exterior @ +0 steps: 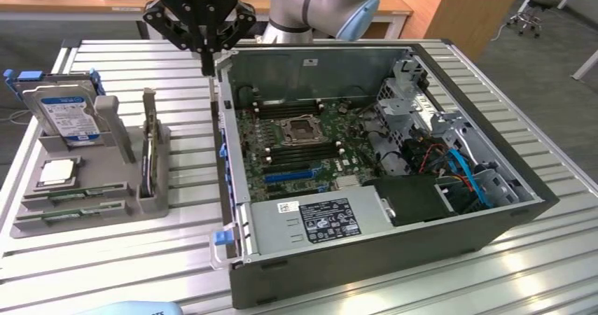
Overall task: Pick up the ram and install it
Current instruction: 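Reach for the ram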
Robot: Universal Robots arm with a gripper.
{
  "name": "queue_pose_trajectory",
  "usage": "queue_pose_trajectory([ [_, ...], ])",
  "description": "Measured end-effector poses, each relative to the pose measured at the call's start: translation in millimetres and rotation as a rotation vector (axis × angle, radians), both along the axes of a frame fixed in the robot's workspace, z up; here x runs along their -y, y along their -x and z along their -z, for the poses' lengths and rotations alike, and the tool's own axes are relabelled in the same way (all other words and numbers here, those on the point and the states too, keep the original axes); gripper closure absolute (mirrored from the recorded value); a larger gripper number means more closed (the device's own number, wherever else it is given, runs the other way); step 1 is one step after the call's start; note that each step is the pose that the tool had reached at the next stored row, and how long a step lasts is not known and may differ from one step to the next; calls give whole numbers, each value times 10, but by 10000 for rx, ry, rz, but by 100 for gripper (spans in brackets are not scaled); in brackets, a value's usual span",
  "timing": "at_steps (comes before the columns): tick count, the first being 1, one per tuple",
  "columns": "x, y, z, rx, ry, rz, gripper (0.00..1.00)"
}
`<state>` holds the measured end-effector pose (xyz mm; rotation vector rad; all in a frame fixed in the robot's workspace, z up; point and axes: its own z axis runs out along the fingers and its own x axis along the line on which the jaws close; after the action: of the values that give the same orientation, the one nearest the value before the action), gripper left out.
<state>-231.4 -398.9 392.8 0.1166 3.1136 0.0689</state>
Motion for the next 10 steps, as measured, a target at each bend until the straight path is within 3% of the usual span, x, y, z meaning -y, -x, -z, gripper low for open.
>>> queue_pose_trajectory([
  [10, 0, 218, 1, -1, 1, 0, 90],
])
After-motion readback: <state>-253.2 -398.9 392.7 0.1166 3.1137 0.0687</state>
